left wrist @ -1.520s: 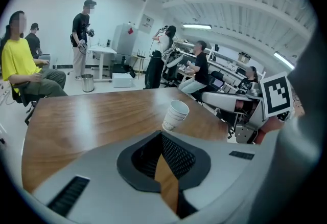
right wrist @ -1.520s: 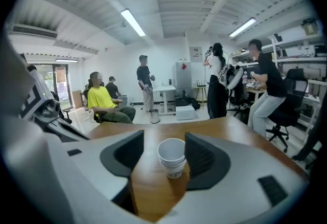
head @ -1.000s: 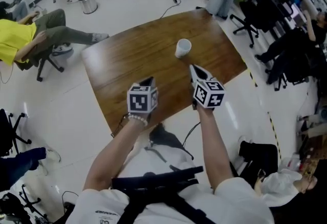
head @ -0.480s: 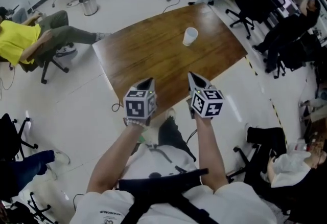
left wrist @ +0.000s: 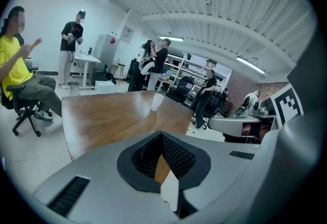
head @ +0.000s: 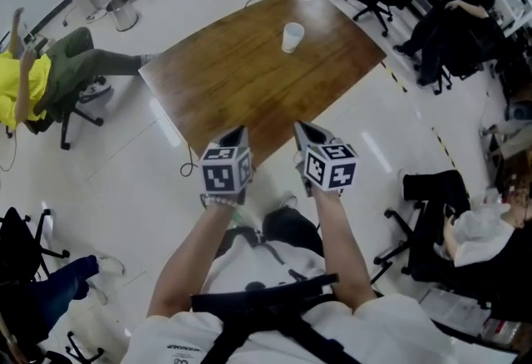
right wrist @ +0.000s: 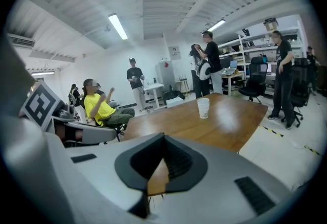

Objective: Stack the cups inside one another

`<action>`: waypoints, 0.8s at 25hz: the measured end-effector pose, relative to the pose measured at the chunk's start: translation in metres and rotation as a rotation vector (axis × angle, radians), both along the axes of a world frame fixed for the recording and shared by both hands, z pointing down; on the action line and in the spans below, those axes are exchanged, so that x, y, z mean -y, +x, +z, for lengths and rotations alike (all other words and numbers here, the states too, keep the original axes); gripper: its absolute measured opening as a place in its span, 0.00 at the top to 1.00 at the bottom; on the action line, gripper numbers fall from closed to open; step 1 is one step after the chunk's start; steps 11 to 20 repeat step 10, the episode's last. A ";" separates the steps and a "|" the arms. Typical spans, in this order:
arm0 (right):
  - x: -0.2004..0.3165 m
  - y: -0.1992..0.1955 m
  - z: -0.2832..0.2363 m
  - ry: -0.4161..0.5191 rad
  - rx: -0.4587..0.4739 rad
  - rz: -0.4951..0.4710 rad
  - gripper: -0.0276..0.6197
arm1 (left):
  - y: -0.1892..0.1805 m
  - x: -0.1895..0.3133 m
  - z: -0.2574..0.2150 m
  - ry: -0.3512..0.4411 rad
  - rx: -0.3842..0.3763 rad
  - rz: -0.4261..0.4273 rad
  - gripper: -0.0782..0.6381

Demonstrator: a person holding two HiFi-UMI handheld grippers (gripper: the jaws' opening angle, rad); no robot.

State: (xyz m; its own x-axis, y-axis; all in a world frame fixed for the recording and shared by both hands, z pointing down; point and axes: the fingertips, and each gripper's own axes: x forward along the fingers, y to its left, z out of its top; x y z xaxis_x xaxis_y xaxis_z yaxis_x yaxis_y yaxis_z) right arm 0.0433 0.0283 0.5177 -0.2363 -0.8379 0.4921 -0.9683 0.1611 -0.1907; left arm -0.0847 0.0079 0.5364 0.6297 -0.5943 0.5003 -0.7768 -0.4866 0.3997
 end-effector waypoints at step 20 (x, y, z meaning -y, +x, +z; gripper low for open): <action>-0.026 0.009 -0.004 -0.002 -0.006 0.014 0.96 | 0.018 -0.025 -0.002 -0.006 0.007 0.039 0.90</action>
